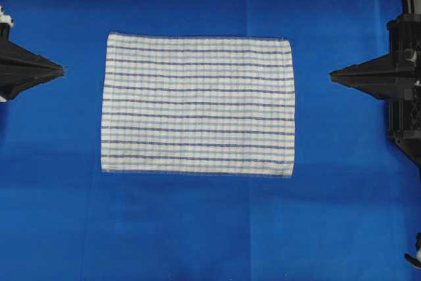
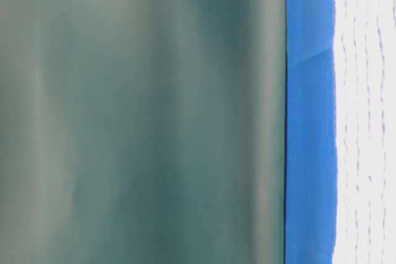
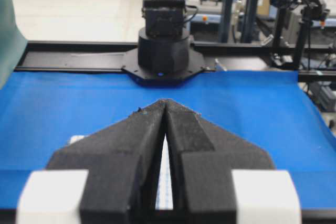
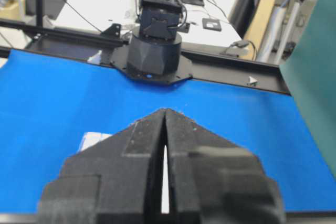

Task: Fold the blue towel.
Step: 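Move both grippers to the towel's top corners and grasp them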

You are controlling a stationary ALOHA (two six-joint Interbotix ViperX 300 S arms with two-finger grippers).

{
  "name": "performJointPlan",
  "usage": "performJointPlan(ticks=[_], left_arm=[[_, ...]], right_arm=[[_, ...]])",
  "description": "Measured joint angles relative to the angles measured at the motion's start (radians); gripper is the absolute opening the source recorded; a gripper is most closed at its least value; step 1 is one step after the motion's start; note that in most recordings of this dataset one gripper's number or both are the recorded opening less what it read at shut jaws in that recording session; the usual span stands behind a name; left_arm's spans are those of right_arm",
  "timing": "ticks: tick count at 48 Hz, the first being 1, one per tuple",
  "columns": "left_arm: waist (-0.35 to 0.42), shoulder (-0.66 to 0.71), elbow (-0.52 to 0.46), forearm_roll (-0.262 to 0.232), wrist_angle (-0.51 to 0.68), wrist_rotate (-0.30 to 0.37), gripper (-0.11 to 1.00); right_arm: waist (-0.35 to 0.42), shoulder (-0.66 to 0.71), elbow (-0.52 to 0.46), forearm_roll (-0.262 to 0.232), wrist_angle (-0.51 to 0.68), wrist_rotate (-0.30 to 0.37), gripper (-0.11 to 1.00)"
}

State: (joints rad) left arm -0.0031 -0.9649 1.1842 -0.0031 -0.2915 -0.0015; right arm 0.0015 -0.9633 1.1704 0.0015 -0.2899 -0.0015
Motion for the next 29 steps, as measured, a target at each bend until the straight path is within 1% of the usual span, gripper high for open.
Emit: performJointPlan(ticks=[6, 11, 17, 23, 29], left_arm=[[0.002, 0.008, -0.002, -0.028, 0.009, 0.000, 0.00], [0.021, 0.026, 0.000, -0.032, 0.009, 0.000, 0.00], [0.080, 0.080, 0.000, -0.034, 0.014, 0.000, 0.00], [0.144, 0.172, 0.000, -0.034, 0.014, -0.002, 0.00], [0.192, 0.267, 0.002, -0.034, 0.009, -0.002, 0.01]], right_arm=[[-0.015, 0.021, -0.002, 0.002, 0.011, 0.003, 0.01], [-0.051, 0.069, -0.015, 0.015, 0.041, 0.003, 0.01], [-0.118, 0.146, -0.032, 0.034, 0.067, 0.003, 0.01], [-0.190, 0.225, -0.034, 0.054, 0.077, 0.008, 0.01], [-0.261, 0.313, -0.037, 0.075, 0.078, 0.012, 0.02]])
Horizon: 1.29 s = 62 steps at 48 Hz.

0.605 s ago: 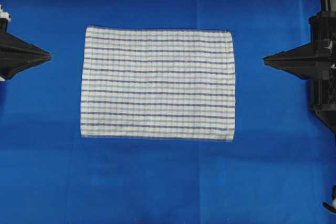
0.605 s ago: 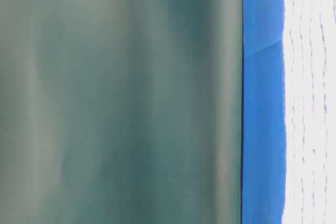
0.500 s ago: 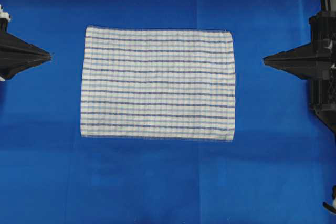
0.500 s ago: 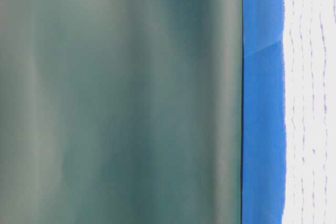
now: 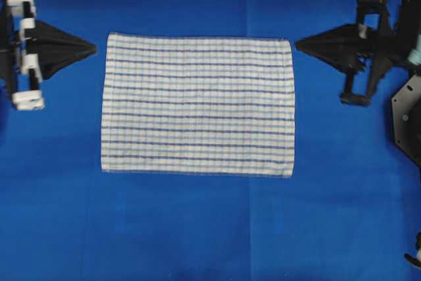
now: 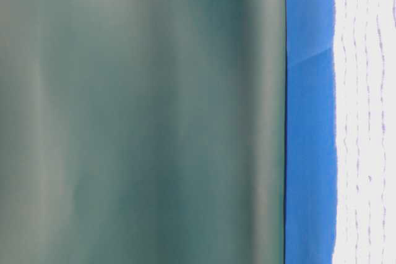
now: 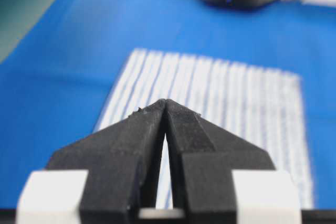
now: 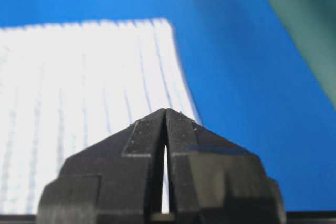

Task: Fold the blue towel.
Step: 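Move both grippers to the towel's top corners and grasp them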

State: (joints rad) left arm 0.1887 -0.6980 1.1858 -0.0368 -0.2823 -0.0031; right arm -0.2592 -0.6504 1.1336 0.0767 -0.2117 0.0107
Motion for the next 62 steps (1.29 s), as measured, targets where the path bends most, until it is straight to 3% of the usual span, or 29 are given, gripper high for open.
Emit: performJointPlan(ticks=[3, 7, 17, 20, 24, 38, 54, 58, 62], left_arm=[[0.015, 0.054, -0.002, 0.002, -0.008, 0.000, 0.05], [0.029, 0.115, 0.000, 0.000, -0.026, 0.000, 0.18], [0.112, 0.288, 0.000, 0.000, -0.103, 0.000, 0.74], [0.138, 0.336, -0.002, 0.000, -0.124, 0.000, 0.84], [0.166, 0.391, -0.002, 0.000, -0.156, 0.000, 0.82], [0.259, 0.575, 0.011, 0.000, -0.265, 0.000, 0.78], [0.268, 0.765, -0.014, -0.005, -0.388, -0.003, 0.76], [0.268, 0.804, -0.028, -0.006, -0.391, -0.009, 0.74], [0.267, 0.819, -0.032, -0.006, -0.391, -0.009, 0.64]], right_arm=[[-0.029, 0.037, 0.000, 0.011, 0.000, 0.000, 0.05], [-0.049, 0.092, 0.000, 0.023, -0.003, 0.000, 0.14], [-0.097, 0.222, 0.002, 0.074, -0.051, 0.000, 0.55], [-0.106, 0.261, 0.003, 0.083, -0.067, 0.000, 0.67], [-0.120, 0.321, 0.005, 0.086, -0.087, 0.000, 0.76], [-0.167, 0.511, 0.005, 0.104, -0.187, 0.000, 0.73], [-0.179, 0.658, 0.005, 0.130, -0.268, 0.002, 0.73], [-0.179, 0.666, 0.005, 0.132, -0.273, 0.003, 0.71], [-0.178, 0.669, 0.005, 0.132, -0.275, 0.003, 0.61]])
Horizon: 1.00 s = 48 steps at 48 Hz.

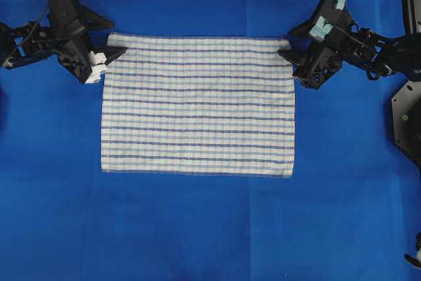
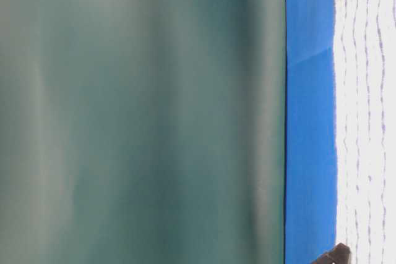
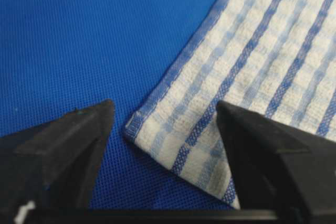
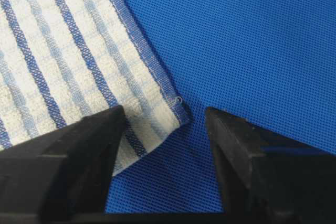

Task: Fold the blue towel.
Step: 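Move both grippers to the towel's top corners and grasp them, then lift the top corners and fold them down toward the bottom edge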

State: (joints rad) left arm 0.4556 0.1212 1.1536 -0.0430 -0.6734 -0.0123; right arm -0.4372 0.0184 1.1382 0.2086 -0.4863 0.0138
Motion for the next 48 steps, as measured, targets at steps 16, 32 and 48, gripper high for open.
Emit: performJointPlan(ticks=[16, 32, 48], left_arm=[[-0.017, 0.002, -0.003, 0.000, 0.014, 0.000, 0.03], [-0.031, -0.026, -0.006, 0.000, 0.029, 0.000, 0.03], [-0.061, -0.140, -0.008, 0.000, 0.110, 0.000, 0.03]], right_arm=[[0.028, 0.000, 0.000, 0.002, -0.002, -0.002, 0.05], [0.031, -0.025, -0.009, 0.002, 0.021, -0.002, 0.05], [0.031, -0.181, -0.009, 0.002, 0.127, -0.002, 0.05]])
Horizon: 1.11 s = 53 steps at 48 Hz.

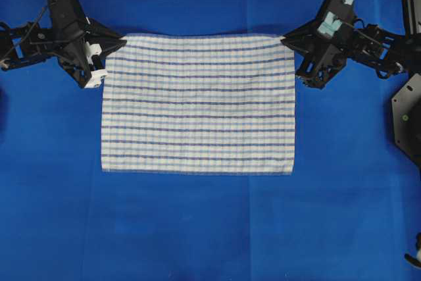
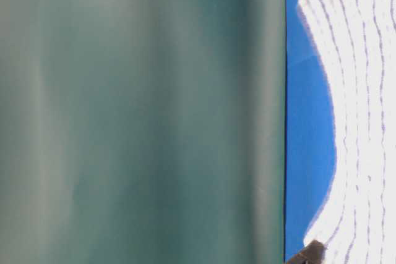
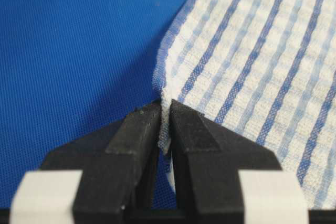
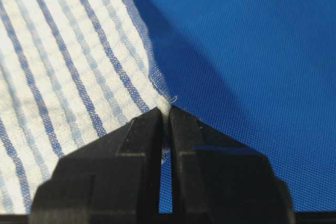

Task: Fold the blue towel.
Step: 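Lift the top corners and fold them down toward the bottom edge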

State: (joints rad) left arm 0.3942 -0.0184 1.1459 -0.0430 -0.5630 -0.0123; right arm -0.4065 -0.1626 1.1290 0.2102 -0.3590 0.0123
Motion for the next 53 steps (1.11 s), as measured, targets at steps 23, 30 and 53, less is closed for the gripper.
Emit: performJointPlan(ticks=[23, 30, 53], left_arm=[[-0.117, -0.075, 0.021, 0.000, 0.034, 0.000, 0.03], [-0.184, -0.152, 0.040, 0.000, 0.066, -0.002, 0.03], [-0.379, -0.425, 0.094, -0.002, 0.178, -0.069, 0.03]], right_arm=[[0.086, -0.069, 0.026, 0.029, 0.078, 0.018, 0.05], [0.130, -0.153, 0.054, 0.063, 0.117, 0.040, 0.05], [0.345, -0.370, 0.072, 0.170, 0.241, 0.049, 0.05]])
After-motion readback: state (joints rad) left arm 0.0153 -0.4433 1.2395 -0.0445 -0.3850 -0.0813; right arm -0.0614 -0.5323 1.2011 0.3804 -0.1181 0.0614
